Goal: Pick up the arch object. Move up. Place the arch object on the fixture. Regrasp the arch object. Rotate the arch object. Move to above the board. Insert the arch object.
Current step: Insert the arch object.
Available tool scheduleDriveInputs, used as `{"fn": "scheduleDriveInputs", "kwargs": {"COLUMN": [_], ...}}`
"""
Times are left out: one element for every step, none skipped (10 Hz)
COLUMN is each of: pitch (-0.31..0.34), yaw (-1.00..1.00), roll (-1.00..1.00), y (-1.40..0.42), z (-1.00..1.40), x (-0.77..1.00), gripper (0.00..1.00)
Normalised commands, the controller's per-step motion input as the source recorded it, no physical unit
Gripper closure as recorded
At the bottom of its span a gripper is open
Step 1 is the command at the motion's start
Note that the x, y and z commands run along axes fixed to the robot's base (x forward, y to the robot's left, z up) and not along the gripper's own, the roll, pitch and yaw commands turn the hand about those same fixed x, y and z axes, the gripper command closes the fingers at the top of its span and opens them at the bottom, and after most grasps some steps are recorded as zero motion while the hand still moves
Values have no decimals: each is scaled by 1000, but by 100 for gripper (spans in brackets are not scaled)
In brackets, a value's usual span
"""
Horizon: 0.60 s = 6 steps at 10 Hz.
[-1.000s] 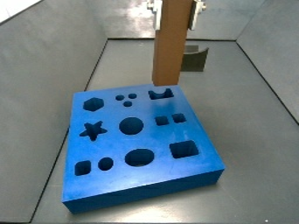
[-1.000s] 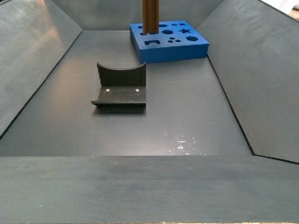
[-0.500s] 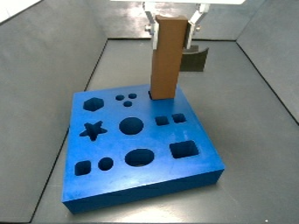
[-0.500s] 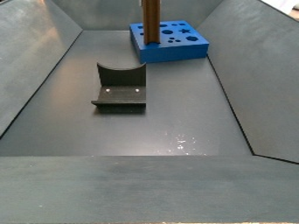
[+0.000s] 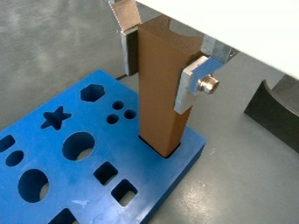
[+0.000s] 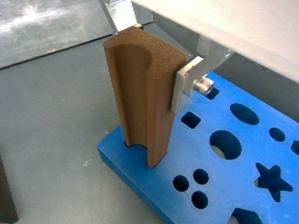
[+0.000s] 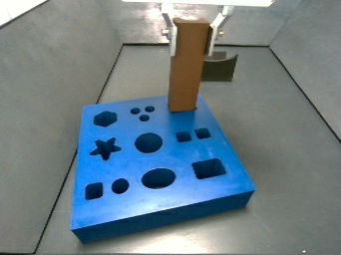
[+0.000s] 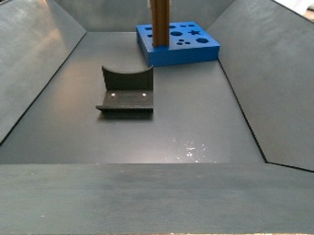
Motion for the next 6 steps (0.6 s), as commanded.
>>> {"fn": "scheduleDriveInputs", "kwargs": {"pitch": [-159, -176, -154, -136, -30, 0], "yaw": [0, 0, 0, 0, 0, 0], "roll": [111, 224, 237, 234, -11, 0], "y": [-103, -174, -200, -183, 14, 0], "z": [-646, -763, -771, -786, 0, 0], "x": [-189, -209, -114, 0, -37, 0], "gripper": [100, 100, 100, 100, 100, 100]}}
